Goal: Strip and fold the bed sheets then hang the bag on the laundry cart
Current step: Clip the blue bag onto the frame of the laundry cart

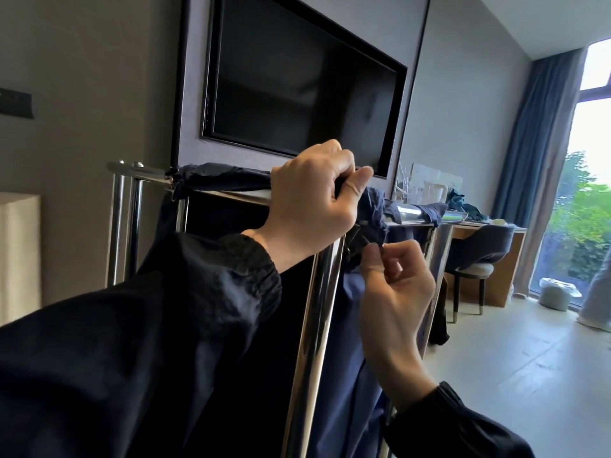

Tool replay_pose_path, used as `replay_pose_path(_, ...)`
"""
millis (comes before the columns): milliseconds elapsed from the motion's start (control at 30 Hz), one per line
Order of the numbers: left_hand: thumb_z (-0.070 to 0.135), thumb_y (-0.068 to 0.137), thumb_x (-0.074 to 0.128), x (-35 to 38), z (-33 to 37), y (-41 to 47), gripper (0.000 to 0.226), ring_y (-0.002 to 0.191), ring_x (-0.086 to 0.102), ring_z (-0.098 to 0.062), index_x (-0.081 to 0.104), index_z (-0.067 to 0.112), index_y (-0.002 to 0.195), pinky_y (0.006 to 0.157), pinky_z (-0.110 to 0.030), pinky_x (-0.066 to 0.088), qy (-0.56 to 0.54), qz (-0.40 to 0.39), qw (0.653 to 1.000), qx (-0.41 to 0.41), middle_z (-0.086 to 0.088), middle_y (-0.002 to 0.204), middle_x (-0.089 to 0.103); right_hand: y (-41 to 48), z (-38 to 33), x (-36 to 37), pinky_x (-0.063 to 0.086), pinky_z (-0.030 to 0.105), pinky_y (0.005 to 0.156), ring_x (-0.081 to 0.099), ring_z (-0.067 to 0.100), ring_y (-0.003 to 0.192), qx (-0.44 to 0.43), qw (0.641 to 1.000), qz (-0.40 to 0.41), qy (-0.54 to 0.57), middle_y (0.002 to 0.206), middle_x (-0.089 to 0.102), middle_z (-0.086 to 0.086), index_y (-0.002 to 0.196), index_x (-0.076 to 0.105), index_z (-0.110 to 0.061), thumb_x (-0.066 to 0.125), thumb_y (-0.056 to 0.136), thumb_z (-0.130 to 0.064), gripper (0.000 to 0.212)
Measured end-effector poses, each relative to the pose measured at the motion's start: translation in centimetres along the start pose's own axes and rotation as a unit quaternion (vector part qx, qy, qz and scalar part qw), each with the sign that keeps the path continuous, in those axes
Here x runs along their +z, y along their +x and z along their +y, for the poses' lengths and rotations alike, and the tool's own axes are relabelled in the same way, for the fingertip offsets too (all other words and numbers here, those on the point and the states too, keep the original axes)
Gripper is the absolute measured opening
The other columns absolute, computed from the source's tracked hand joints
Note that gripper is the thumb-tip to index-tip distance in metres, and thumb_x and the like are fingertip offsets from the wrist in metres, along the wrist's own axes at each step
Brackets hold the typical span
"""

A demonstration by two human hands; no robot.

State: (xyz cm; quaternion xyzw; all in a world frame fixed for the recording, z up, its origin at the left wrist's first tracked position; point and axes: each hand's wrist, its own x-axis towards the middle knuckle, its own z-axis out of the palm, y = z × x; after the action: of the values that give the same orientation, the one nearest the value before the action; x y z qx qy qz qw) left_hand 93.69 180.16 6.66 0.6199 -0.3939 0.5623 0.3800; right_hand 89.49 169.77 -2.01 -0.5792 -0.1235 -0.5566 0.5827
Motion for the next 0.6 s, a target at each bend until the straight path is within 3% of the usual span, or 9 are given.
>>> replay_pose_path(133,0.032,0.087,0.056,-0.4,0.2,0.2,0.031,0.055,0.037,-0.007,0.040,0.021,0.063,0.056,-0.029,0.030,0.024,-0.024,0.999,0.008,0.011,0.059,0.036,0.0,-0.9,-0.5,0.028,0.025,0.045,0.036,0.011,0.049,0.002,0.999,-0.048,-0.021,0.055,0.044,0.001,0.071,0.048,-0.008,0.061,0.091,-0.008,0.024)
replay_pose_path(200,0.032,0.086,0.057,-0.7,0.0,0.3,0.029,0.058,0.044,-0.013,0.045,0.017,0.064,0.054,-0.031,0.036,0.029,-0.042,0.998,0.025,0.009,0.063,0.043,0.0,-1.6,-1.1,0.035,0.030,0.045,0.042,0.016,0.048,-0.051,0.995,-0.059,-0.069,0.056,0.051,-0.001,0.075,0.055,-0.010,0.065,0.090,-0.012,0.017)
replay_pose_path(300,0.040,0.082,0.054,-1.2,0.1,0.6,0.029,0.063,0.052,-0.018,0.055,0.013,0.072,0.059,-0.033,0.042,0.050,-0.127,0.991,0.018,0.005,0.069,0.054,1.2,-2.8,-2.4,0.042,0.022,0.058,0.049,0.011,0.062,-0.142,0.977,-0.056,-0.146,0.071,0.054,-0.001,0.090,0.058,-0.017,0.064,0.086,-0.016,0.007)
replay_pose_path(367,0.045,0.082,0.049,-1.5,0.0,1.0,0.033,0.066,0.054,-0.021,0.057,0.013,0.079,0.061,-0.032,0.039,0.075,-0.180,0.981,0.016,0.004,0.071,0.056,2.8,-3.5,-2.6,0.039,0.014,0.073,0.048,0.002,0.078,-0.178,0.957,-0.081,-0.216,0.091,0.052,-0.001,0.100,0.059,-0.015,0.062,0.084,-0.015,0.017)
replay_pose_path(500,0.051,0.085,0.040,-1.8,-0.2,1.3,0.043,0.075,0.060,-0.026,0.060,0.013,0.084,0.064,-0.034,0.039,0.099,-0.216,0.971,0.017,-0.002,0.079,0.064,6.7,-4.4,-1.5,0.041,0.033,0.095,0.051,0.011,0.108,-0.148,0.912,-0.218,-0.314,0.115,0.057,-0.003,0.117,0.059,-0.019,0.049,0.091,-0.034,0.032)
replay_pose_path(600,0.051,0.085,0.035,-1.8,0.0,1.7,0.041,0.082,0.061,-0.028,0.060,0.018,0.082,0.068,-0.035,0.040,0.112,-0.247,0.962,0.003,-0.002,0.081,0.066,8.3,-4.6,-0.7,0.047,0.044,0.078,0.058,0.020,0.085,-0.111,0.897,-0.295,-0.308,0.089,0.065,0.002,0.093,0.065,-0.011,0.037,0.094,-0.037,0.039)
